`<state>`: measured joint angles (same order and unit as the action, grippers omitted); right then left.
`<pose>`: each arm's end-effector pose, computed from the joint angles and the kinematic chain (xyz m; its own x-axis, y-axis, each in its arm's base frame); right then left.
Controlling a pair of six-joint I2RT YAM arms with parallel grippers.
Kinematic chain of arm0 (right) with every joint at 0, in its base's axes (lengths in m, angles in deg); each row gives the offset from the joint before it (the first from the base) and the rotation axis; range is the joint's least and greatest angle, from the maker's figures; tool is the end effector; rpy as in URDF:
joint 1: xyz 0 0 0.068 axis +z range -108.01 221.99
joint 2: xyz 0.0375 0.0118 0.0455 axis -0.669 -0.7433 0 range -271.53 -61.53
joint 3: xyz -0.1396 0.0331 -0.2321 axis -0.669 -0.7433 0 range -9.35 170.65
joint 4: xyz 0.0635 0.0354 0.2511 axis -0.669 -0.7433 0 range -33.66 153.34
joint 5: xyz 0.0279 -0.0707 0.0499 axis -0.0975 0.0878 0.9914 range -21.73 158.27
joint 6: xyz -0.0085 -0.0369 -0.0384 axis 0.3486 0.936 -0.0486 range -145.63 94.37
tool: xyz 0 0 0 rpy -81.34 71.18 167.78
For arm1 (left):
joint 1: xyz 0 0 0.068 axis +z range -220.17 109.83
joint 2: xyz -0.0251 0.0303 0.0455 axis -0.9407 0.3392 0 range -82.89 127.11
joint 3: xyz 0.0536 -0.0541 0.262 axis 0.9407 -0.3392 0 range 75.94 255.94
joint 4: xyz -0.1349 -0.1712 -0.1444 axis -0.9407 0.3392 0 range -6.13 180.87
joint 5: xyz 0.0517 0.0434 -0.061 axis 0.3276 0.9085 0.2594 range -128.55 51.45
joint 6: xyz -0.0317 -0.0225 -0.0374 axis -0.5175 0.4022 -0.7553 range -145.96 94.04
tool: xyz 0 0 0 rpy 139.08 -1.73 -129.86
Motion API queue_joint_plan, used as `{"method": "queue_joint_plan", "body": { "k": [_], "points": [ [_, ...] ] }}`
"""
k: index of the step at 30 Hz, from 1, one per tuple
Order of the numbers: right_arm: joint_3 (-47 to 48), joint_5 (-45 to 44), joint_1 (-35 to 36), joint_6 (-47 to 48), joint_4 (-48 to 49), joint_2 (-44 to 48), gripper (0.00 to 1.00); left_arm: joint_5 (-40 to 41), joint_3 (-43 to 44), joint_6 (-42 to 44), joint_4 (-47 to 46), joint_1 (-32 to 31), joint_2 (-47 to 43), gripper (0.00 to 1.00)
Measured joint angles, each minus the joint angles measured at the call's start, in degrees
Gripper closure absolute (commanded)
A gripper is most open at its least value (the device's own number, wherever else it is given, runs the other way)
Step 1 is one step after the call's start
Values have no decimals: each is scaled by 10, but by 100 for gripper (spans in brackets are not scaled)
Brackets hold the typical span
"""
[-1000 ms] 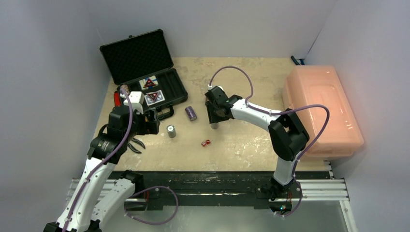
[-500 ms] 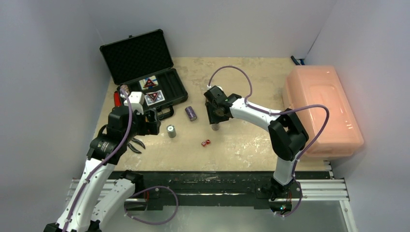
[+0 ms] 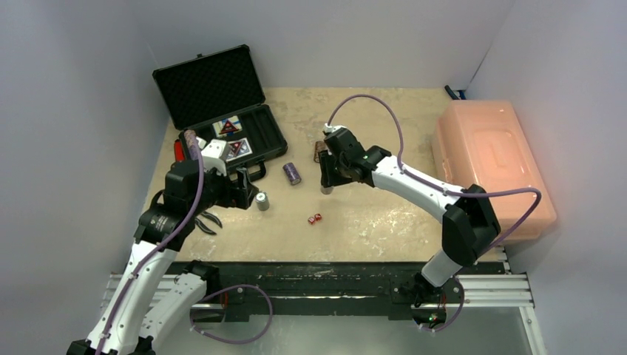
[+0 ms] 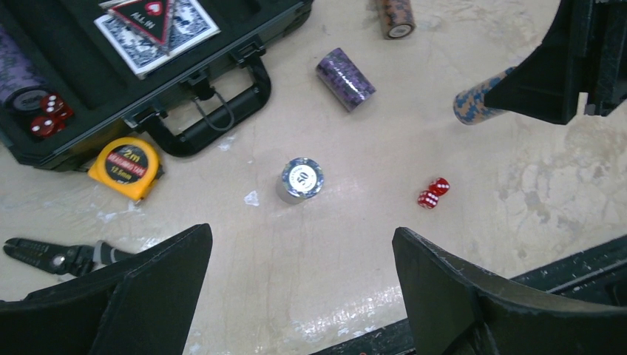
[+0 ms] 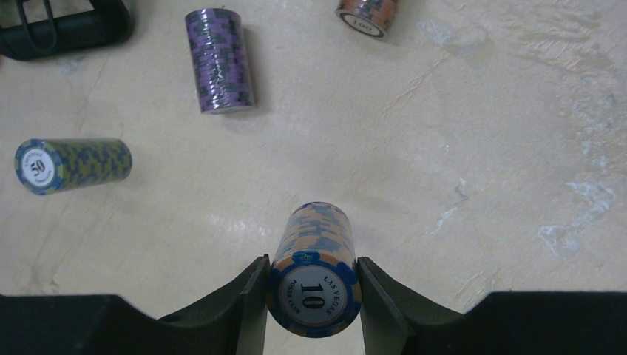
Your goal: Pack up texas hold em set
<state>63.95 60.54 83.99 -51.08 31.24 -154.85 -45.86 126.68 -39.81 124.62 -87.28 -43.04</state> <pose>0.2657 0.2327 0.2634 -0.7882 -0.1367 -0.6000 -0.2913 0.9418 0.1681 0.1338 -0.0459 0.3334 -0.5571 -0.0770 -0.8269 0.2717 0.9240 -0.2691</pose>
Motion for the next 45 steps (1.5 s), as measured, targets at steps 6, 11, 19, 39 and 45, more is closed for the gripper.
{"method": "queue_joint_plan", "body": {
  "k": [6,11,19,39,45],
  "points": [
    [-42,57,0,1,29,24,100,-72,-3,11,-28,-10,8,8],
    [-75,110,0,1,47,49,100,-105,-17,37,-54,-44,20,11],
    [-101,182,0,7,73,113,100,-122,-43,107,-99,-97,40,11],
    [-111,301,0,24,59,148,100,-200,-99,207,-246,-188,95,23],
    [-101,319,0,20,61,148,100,-208,-105,205,-282,-217,115,25]
  ]
}}
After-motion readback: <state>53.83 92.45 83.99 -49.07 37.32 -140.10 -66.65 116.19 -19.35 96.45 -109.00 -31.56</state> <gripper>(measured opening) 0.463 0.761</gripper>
